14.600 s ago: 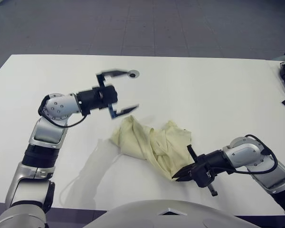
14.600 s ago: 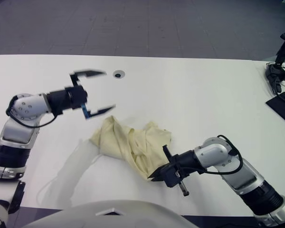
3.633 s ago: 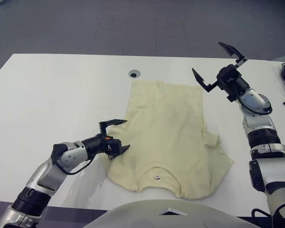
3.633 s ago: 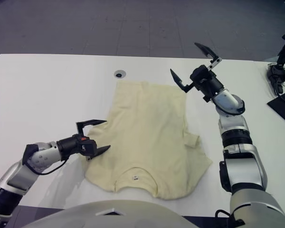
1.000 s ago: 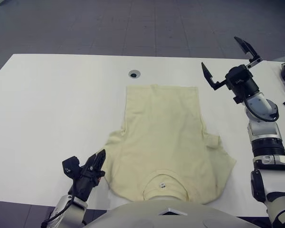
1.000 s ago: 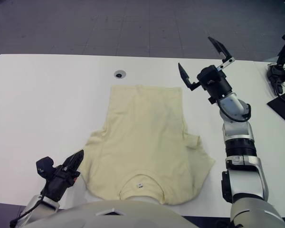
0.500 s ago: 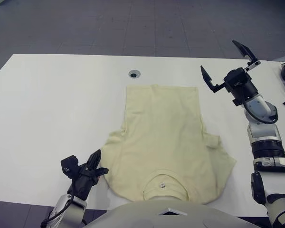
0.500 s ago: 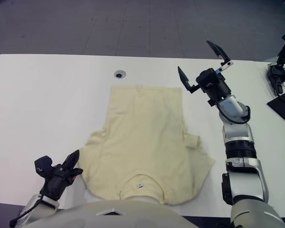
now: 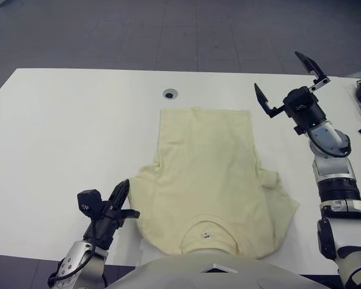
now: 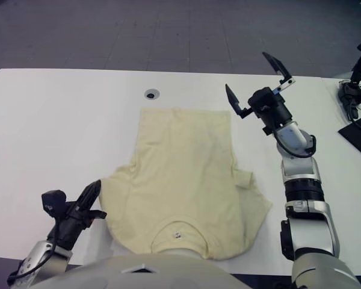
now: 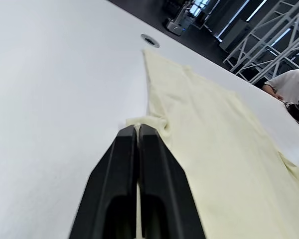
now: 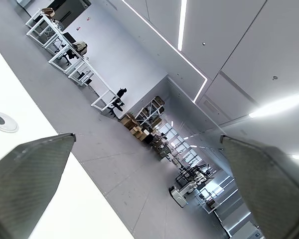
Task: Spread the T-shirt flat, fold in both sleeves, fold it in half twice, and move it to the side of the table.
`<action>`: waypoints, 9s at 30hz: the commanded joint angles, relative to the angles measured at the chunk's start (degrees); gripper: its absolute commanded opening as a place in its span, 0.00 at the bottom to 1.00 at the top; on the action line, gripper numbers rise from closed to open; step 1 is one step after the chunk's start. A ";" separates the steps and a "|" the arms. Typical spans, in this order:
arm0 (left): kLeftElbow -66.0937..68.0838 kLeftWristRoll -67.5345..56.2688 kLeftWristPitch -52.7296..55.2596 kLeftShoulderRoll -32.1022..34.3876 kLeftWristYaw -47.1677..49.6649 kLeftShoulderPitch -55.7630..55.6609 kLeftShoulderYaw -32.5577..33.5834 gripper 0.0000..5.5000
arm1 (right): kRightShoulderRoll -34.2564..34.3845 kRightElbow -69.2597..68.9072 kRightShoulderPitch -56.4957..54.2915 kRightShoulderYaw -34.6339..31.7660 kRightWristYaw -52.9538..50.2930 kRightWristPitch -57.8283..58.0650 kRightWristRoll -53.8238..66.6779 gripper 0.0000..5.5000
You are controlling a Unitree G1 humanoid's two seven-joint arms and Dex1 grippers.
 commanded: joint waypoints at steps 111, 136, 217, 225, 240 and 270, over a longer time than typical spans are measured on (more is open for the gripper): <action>12.34 13.03 -13.90 6.34 -4.19 -31.95 4.87 0.98 | -18.45 -0.11 36.63 -9.37 68.39 42.16 29.30 0.00; 14.56 15.29 -16.34 5.94 -7.57 -29.82 1.09 0.98 | -14.08 -33.97 33.86 -3.38 66.43 44.25 33.36 0.00; 27.76 84.15 -76.38 40.68 0.07 -12.63 -11.02 0.31 | -33.79 -36.20 57.61 7.23 40.44 -4.95 -0.58 0.68; 27.93 84.98 -76.08 40.61 0.59 -10.75 -12.81 0.08 | -37.14 -38.89 59.68 7.75 40.48 -1.36 -0.93 0.80; 23.75 84.41 -70.75 39.80 -0.76 -7.09 -13.47 0.00 | -37.27 -40.54 55.94 13.01 40.84 -0.44 -0.35 0.34; 23.69 69.21 -60.03 40.26 -10.55 -6.81 -16.35 0.00 | -37.46 -38.13 52.81 15.25 42.53 0.88 7.78 0.26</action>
